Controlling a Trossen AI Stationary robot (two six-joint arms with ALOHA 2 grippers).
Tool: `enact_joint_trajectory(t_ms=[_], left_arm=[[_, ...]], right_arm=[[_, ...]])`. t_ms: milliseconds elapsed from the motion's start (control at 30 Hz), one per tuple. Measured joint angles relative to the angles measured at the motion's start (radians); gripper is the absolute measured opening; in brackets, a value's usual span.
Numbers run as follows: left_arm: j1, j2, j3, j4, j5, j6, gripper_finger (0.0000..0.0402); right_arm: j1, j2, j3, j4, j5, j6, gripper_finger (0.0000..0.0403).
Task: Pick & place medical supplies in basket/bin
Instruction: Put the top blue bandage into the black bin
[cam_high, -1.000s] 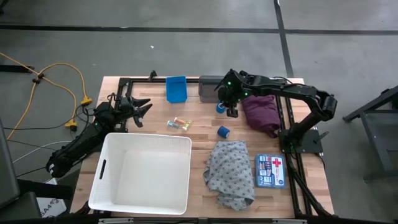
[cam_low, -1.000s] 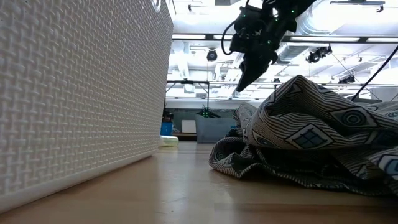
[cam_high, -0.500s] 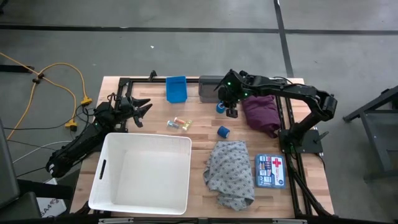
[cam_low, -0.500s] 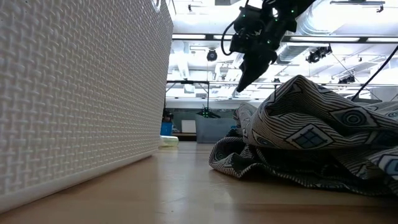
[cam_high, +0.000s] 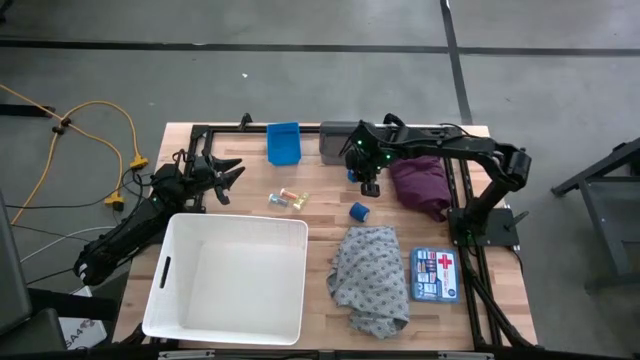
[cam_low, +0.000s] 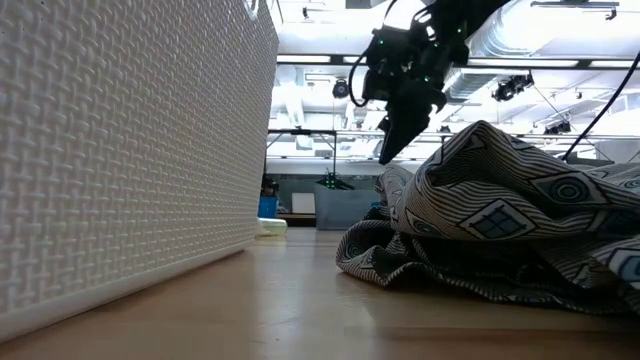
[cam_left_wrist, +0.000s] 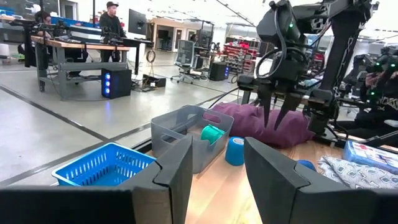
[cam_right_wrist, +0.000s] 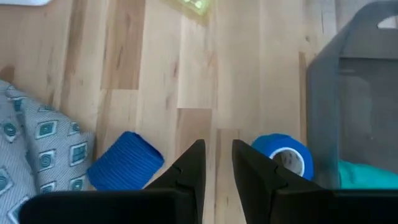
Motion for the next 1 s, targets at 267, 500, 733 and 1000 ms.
enact_joint_trajectory(t_ms=[267,500,733,1000], left_arm=[[0.000,0.000,0.000,0.000,0.000,0.000,0.0136],[0.000,0.000,0.000,0.000,0.000,0.000,0.0136],[0.000,0.000,0.000,0.000,0.000,0.000,0.0136],[0.000,0.000,0.000,0.000,0.000,0.000,0.0136]], right_arm=[[0.004,0.000,0.000,0.009,-0.004,-0.013,0.0069],[0.006,0.000,0.000,0.023,0.026,-0.002,0.0068],[0.005,0.000,0.000,0.023,0.029,0.001,0.0095],[0.005,0.008,0.000,0.017,0.052,-0.001,0.0168]])
